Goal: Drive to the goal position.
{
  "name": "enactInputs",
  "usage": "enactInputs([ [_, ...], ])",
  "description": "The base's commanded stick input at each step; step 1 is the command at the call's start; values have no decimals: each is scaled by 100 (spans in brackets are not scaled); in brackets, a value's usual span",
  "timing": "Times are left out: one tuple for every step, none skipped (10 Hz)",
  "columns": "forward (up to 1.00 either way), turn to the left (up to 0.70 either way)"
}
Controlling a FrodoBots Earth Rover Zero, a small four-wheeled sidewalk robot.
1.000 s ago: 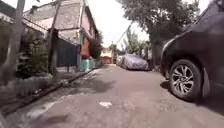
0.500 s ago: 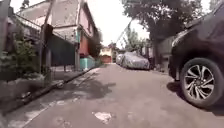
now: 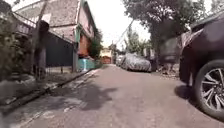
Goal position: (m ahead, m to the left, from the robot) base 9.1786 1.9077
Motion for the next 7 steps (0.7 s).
enactInputs([
  [70,0],
  [70,0],
  [70,0],
  [70,0],
  [70,0],
  [70,0],
  [70,0],
])
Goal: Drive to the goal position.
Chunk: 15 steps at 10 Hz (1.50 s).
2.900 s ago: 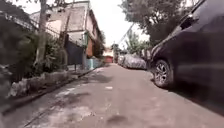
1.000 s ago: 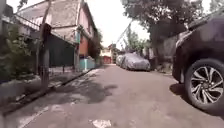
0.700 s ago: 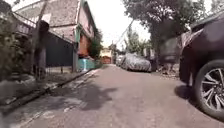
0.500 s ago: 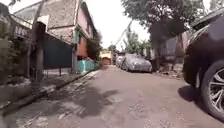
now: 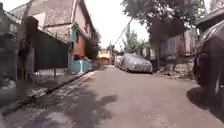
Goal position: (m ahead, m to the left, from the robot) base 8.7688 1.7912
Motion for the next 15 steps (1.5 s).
enactInputs([
  [70,0],
  [70,0],
  [70,0],
  [70,0],
  [70,0],
  [70,0],
  [70,0],
  [70,0],
  [70,0],
  [70,0],
  [70,0],
  [70,0],
  [70,0],
  [70,0],
  [70,0],
])
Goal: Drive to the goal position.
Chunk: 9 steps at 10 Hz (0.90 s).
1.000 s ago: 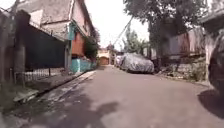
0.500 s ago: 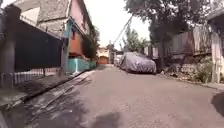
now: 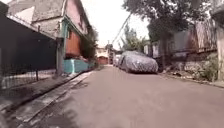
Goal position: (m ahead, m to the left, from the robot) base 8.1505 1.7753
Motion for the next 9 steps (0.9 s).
enactInputs([
  [70,0],
  [70,0],
  [70,0],
  [70,0],
  [70,2],
  [70,3],
  [70,4],
  [70,5],
  [70,13],
])
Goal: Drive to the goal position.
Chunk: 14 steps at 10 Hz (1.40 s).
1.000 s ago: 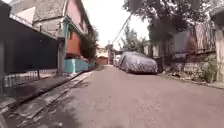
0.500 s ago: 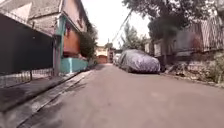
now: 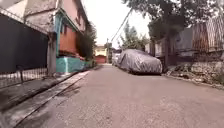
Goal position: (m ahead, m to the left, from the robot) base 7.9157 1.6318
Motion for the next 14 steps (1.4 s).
enactInputs([
  [70,26],
  [70,29],
  [70,13],
  [70,5],
  [70,2],
  [70,2],
  [70,2],
  [70,0],
  [70,0],
  [70,0],
  [70,0],
  [70,0],
  [70,0],
  [70,0],
])
